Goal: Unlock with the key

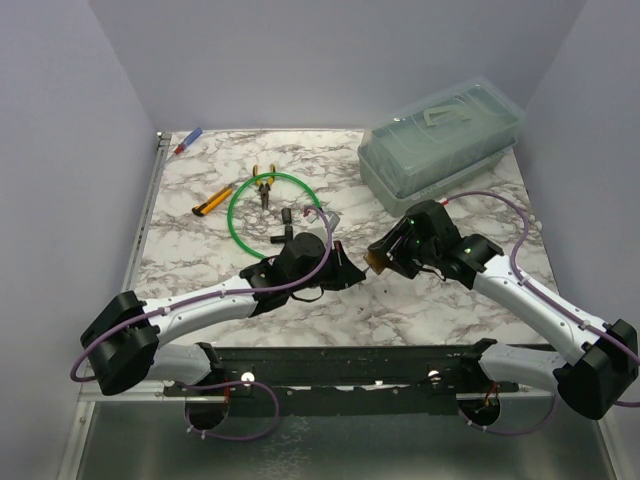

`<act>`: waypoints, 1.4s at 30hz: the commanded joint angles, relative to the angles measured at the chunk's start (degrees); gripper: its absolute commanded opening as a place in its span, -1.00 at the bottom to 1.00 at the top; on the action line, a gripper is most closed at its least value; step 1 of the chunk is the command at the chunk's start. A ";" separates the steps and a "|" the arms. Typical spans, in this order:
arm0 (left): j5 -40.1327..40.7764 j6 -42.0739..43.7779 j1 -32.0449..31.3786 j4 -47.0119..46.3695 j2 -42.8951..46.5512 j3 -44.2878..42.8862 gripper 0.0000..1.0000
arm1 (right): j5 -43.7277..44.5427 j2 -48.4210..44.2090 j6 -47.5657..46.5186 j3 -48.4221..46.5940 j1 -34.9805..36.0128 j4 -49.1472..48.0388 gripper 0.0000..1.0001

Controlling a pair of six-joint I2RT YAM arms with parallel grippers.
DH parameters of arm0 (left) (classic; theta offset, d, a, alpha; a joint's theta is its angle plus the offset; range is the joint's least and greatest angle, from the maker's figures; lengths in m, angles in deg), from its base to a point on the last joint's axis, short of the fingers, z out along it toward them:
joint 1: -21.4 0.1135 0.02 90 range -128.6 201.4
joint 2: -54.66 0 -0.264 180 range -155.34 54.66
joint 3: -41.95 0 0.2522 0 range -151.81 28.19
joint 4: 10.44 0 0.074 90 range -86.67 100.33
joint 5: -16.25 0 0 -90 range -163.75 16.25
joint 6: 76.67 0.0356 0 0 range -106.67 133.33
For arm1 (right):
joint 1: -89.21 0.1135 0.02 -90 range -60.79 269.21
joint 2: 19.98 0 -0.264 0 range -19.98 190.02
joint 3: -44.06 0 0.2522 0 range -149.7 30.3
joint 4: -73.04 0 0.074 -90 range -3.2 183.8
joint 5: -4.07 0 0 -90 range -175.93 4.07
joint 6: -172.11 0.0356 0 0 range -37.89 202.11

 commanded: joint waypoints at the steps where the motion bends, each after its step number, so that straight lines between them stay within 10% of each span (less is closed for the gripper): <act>1: 0.03 -1.01 -0.28 -1.76 -0.82 -0.86 -1.00 | -0.91 -0.02 1.02 -1.49 0.30 -3.95 -0.99; 42: 2.53 -4.78 -0.35 -2.10 -6.21 -5.79 -1.00 | 0.36 0.33 0.32 -0.18 0.36 -4.00 -0.99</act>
